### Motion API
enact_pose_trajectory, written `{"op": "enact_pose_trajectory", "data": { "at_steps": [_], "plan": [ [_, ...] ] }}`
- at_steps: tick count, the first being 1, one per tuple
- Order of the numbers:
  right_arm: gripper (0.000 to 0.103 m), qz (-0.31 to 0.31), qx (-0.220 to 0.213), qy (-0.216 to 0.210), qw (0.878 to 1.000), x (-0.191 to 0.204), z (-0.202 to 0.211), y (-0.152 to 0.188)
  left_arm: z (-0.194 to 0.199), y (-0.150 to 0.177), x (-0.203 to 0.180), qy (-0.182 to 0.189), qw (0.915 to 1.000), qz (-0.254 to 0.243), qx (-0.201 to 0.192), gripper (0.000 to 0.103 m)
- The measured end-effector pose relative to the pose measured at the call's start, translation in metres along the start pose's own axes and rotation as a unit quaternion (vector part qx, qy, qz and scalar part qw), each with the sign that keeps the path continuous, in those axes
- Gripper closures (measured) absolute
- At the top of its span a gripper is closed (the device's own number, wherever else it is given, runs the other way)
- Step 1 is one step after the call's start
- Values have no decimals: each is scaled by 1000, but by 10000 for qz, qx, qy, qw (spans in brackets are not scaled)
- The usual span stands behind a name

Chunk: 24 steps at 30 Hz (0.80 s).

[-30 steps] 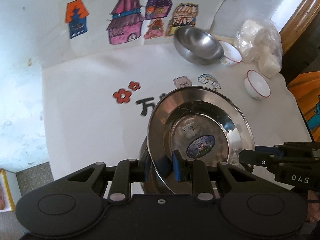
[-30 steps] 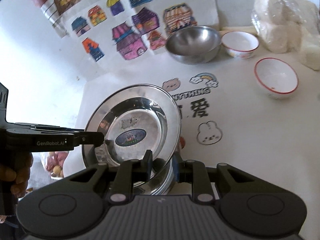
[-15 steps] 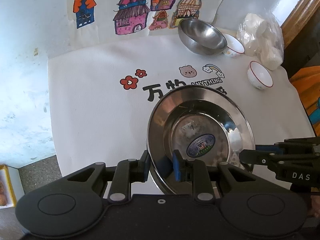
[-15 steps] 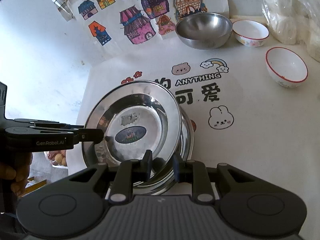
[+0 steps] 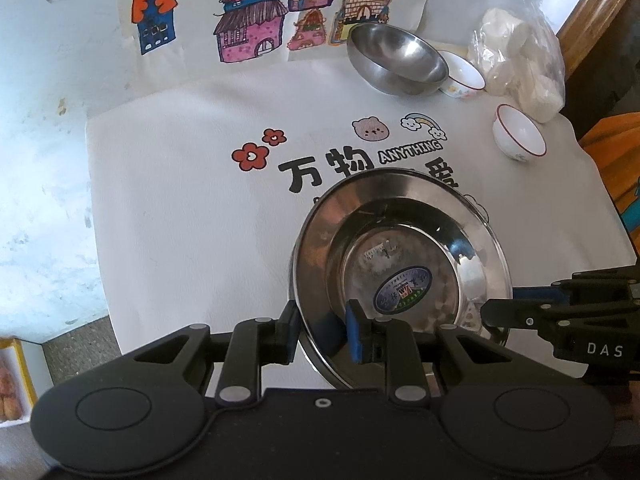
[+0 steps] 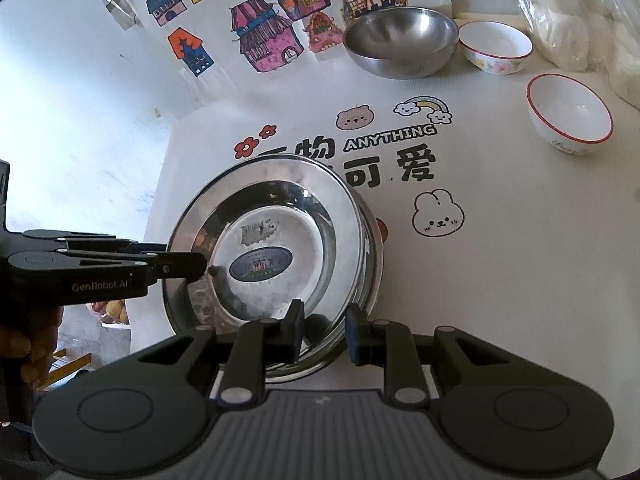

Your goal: Organize plates and bowls

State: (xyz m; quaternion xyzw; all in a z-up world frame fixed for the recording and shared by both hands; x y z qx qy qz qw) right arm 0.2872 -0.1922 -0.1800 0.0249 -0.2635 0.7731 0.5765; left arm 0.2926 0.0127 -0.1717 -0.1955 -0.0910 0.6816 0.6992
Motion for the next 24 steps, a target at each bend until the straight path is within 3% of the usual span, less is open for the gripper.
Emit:
{"op": "enact_pose_trajectory", "data": {
  "at_steps": [12,24],
  "plan": [
    [77,16,13,50,10000,1,-2,0,0,1,-8,-189,9992,-347,13,75],
    [73,287,82,132,9995,2,-1,-1,-2,1,-10,-219,9993,-317,-3,71]
  ]
}}
Point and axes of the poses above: each gripper's, at about its wrist camera, not at the fingertips, and z roughly against the way its jaws point, x to its left, y to its underside, the point moved 5 cm from there along -z, roughly the way its jaws point, and after that the axes turned 2 degrees about -y, right-handed, at the moved point
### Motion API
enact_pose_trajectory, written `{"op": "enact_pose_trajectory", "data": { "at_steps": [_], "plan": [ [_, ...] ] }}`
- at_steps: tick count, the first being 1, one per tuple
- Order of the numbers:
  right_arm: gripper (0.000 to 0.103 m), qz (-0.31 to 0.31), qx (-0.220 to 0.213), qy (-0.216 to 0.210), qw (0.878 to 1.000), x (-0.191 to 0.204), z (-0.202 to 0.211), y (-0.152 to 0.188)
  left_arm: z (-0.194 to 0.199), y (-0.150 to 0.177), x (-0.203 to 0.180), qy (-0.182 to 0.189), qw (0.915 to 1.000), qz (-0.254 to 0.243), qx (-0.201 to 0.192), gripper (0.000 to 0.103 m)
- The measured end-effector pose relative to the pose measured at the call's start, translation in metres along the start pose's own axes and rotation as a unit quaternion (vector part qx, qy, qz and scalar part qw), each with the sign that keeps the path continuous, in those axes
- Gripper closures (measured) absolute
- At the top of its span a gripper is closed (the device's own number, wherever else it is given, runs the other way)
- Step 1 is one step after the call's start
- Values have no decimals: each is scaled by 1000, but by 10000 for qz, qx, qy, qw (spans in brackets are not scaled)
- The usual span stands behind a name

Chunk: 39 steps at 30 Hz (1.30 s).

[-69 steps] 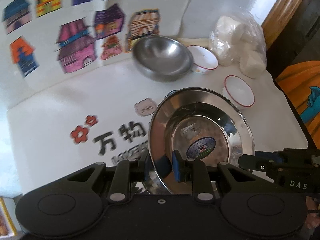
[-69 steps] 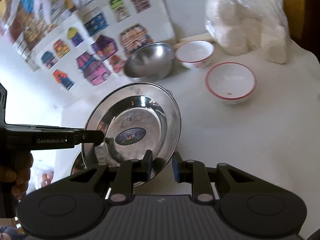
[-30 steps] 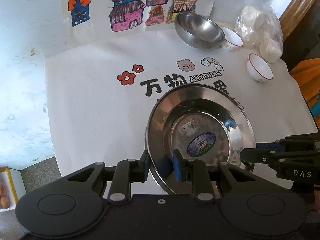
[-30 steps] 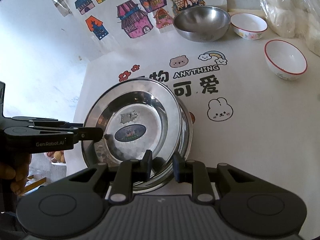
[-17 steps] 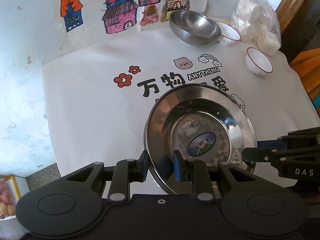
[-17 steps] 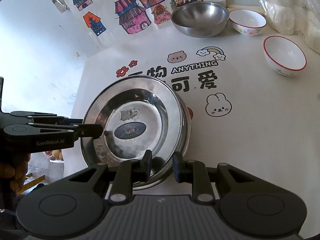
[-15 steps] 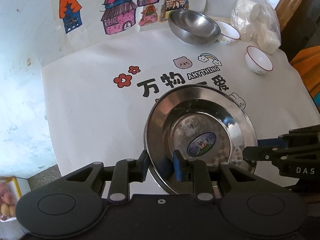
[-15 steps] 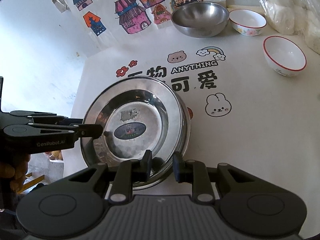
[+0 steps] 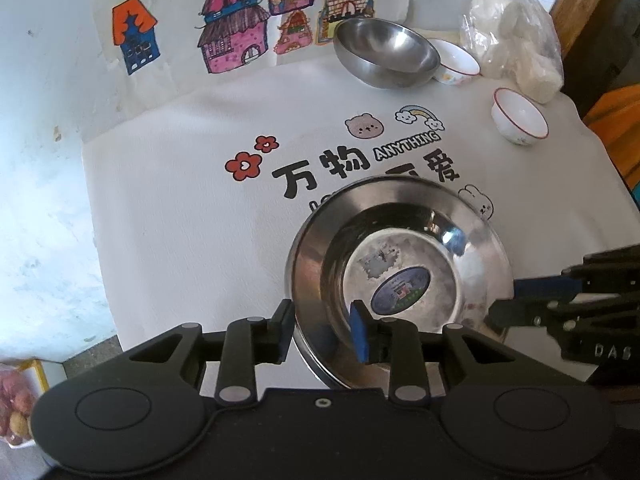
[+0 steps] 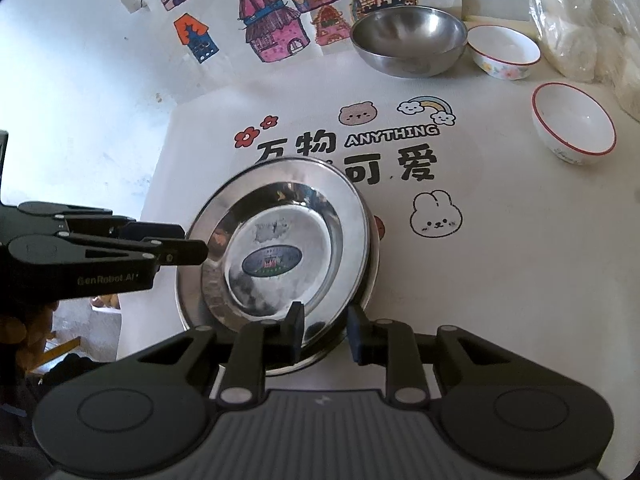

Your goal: Organize plates and bowls

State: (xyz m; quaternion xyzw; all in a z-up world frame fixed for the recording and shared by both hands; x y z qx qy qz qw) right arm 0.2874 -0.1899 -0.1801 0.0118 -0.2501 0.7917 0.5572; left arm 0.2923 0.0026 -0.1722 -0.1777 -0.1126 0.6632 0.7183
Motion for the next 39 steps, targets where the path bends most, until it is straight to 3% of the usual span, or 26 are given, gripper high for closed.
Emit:
{"op": "enact_pose_trajectory", "data": {
  "at_steps": [4,6,11,12,15,19,26,34,39],
  "plan": [
    [69,126,-38,4,9999,2,4,1,3,-1,0,5,9999,114,-47,63],
    [64,130,-55,13,9999,1,5,0,5,-3,0,-37,9998,165,-113,51],
    [40,6,-155,90,9998,-7,11,-1,12,-12,2,-162,9987,319,-356,20],
    [32,-30,-182,115,9998,-9,12,-2,13,-14,2,-191,9984,351,-387,13],
    [14,-147,-260,188,9994,-18,17,-1,11,-21,2,-211,9978,462,-415,1],
    [2,-310,-283,256,9988,-33,22,3,3,-34,1,-202,9969,679,-354,1],
    [1,-661,-689,192,9952,-71,31,-6,-20,-76,-1,-338,9933,1056,-319,1],
    [1,-846,-1025,-333,9906,-119,19,-68,-49,-156,-6,-560,9851,1571,-419,1],
    [1,-701,-1050,-618,9901,-131,6,-114,-77,-198,-8,-676,9843,1581,-396,1]
  ]
}}
Point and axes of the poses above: each gripper's, at about its wrist camera, not at the fingertips, and z roughly against the way its jaws point, x to its left, y to its underside, the point moved 5 cm from there along -z, roughly the way its jaws point, and after that the axes turned 2 degrees about -y, right-handed, at the moved point
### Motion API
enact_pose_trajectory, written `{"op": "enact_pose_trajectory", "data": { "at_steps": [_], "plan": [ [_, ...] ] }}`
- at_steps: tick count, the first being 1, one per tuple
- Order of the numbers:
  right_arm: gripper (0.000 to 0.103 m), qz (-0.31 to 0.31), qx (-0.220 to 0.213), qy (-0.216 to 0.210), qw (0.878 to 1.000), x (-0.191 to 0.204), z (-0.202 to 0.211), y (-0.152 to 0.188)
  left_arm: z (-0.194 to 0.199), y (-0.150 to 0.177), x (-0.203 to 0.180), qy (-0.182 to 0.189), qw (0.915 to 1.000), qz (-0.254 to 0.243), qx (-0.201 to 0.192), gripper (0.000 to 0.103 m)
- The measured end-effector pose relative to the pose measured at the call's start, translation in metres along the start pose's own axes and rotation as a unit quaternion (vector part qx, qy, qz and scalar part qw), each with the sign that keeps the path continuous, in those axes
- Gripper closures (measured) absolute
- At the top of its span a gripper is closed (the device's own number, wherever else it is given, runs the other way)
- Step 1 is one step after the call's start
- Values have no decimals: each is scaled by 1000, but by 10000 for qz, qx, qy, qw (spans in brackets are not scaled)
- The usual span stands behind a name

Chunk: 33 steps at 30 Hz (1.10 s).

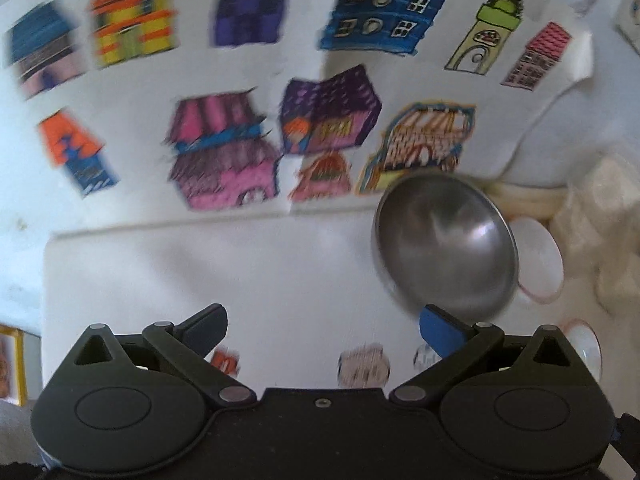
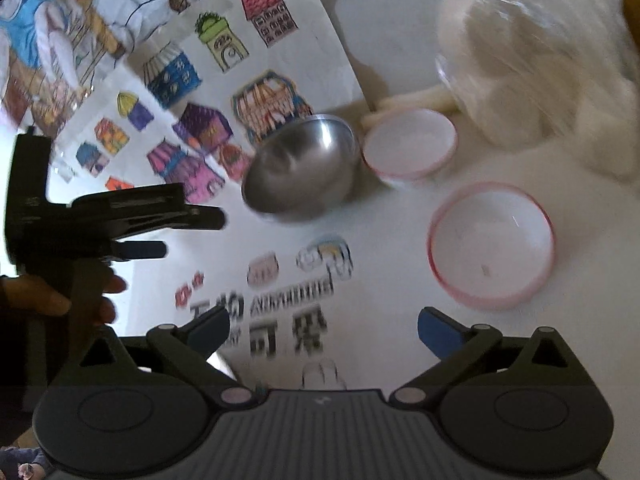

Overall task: Organize plates and bowls
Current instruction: 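Close both grippers on the rim of the deep stainless bowl, then lift the deep bowl with both grippers and carry it beside the plate stack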

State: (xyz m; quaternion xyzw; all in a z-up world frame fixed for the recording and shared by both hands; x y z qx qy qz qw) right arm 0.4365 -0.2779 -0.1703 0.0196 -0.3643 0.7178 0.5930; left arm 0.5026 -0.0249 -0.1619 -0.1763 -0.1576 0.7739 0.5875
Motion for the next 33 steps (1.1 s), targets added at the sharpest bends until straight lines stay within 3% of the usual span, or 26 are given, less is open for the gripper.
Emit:
{"op": "enact_pose_trajectory", "data": {
  "at_steps": [4,11,16,22,26,28,29,30,33],
  "plan": [
    [5,71,125,-86,9999,0,-12,-32,-22,-19,-10,2,10000,-14,25,1],
    [18,-342,242,-258,9988,-11,-37,-68,-47,-27,-15,-121,9994,312,116,1],
    [34,-413,316,-173,9985,-16,-55,-78,-50,-24,-19,-263,9991,301,107,4],
    [52,-420,494,-157,9978,-15,-69,-78,-52,-21,-27,-179,9986,467,145,32],
    [62,-446,547,-195,9973,-15,-72,-76,-53,-17,-32,121,9980,559,275,66],
    [69,-469,521,-234,9973,-14,-72,-77,-55,-13,-36,249,9977,554,302,73],
    [71,-469,505,-242,9973,-14,-72,-77,-56,-9,-38,316,9976,549,292,81],
    [71,-461,494,-227,9975,-13,-71,-76,-56,-7,-39,398,9973,543,299,86],
    [72,-439,460,-180,9978,-13,-68,-72,-55,3,-45,447,9973,496,307,86]
  ]
}}
Point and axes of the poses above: each gripper's, at about its wrist camera, not at the fingertips, and z roughly against the way its jaws point, x to its left, y to its underside, the point moved 5 cm from there along -z, roughly the way its jaws point, and after that the axes turned 2 degrees about -y, right-handed, at the moved point
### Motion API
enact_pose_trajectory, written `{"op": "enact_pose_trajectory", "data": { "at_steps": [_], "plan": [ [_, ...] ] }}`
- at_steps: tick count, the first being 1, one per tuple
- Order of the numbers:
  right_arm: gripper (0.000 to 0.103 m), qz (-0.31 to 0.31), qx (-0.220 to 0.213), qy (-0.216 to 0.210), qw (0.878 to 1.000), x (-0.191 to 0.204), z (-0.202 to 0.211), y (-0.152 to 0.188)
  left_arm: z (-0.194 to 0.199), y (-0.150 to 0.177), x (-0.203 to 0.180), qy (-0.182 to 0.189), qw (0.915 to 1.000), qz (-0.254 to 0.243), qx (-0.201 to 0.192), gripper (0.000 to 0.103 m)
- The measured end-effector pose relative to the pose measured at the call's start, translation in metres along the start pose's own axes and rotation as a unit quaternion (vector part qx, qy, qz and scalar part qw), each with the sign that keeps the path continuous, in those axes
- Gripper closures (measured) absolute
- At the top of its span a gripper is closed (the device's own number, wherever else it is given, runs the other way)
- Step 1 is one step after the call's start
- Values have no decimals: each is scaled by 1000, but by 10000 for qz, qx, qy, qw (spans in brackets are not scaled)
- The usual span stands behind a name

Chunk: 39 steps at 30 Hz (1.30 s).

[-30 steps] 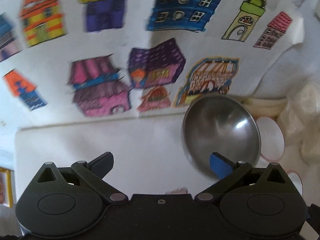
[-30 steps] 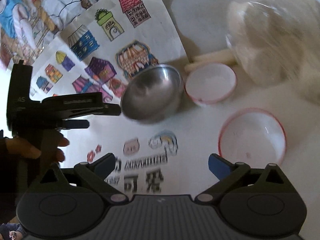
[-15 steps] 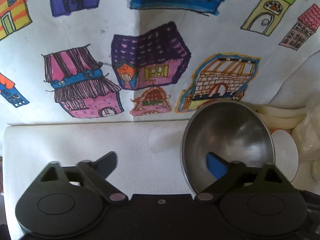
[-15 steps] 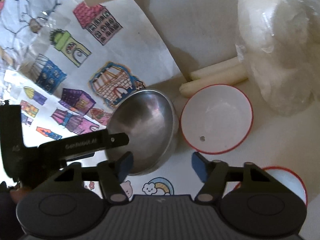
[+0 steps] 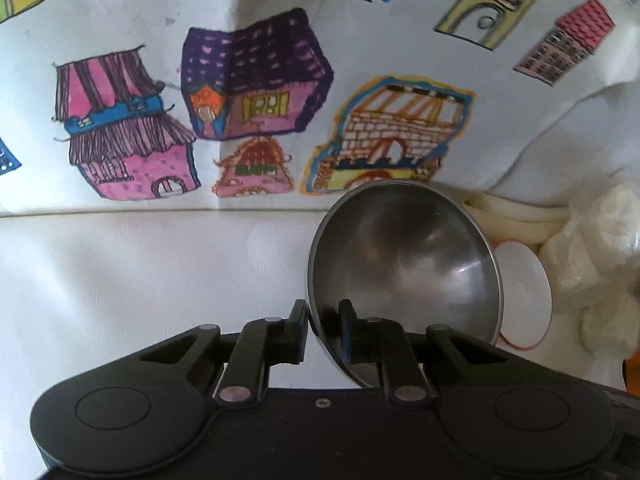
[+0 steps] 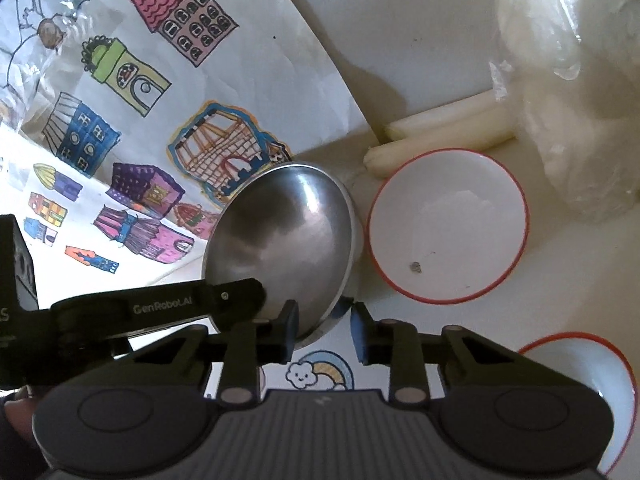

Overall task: Organize plates and bowls
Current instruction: 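Lift the deep bowl with both grippers and carry it beside the plate stack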

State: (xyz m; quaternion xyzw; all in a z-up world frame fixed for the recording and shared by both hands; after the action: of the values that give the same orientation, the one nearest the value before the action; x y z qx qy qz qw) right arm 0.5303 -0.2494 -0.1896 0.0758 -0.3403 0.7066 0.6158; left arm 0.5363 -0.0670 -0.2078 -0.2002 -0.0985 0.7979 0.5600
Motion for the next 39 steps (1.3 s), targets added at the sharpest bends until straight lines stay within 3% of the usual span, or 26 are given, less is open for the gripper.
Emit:
{"op": "enact_pose_trajectory", "data": {
  "at_steps": [9,18,25,32,39],
  "plan": [
    [73,218,-270,124,9993,10,41,41,42,40,-15,394,9986,-324,-147,86],
    [73,-70,-371,504,9980,1,114,139,90,129,-44,924,9901,-1051,129,86],
    [73,-287,-197,875,9956,-4,152,209,114,198,-56,1223,9792,-1551,473,86],
    [73,-206,86,992,9948,-7,162,242,120,238,-54,1037,9785,-1588,812,84],
    [73,52,358,880,9955,-13,146,233,108,235,-53,770,9853,-1276,840,84]
  ]
}}
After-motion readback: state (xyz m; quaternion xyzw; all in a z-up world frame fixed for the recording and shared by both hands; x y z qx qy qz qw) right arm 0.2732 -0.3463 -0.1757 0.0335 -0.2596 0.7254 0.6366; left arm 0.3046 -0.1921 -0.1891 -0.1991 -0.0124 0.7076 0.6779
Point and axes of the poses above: each gripper's, at about its wrist camera, not at the fingertips, and z roughly against the way its jaws point, x to its left, y to its underside, the point moved 5 cm from there along -z, roughly the way its jaws point, and after that the axes turned 2 degrees about -y, right-handed, at the moved point
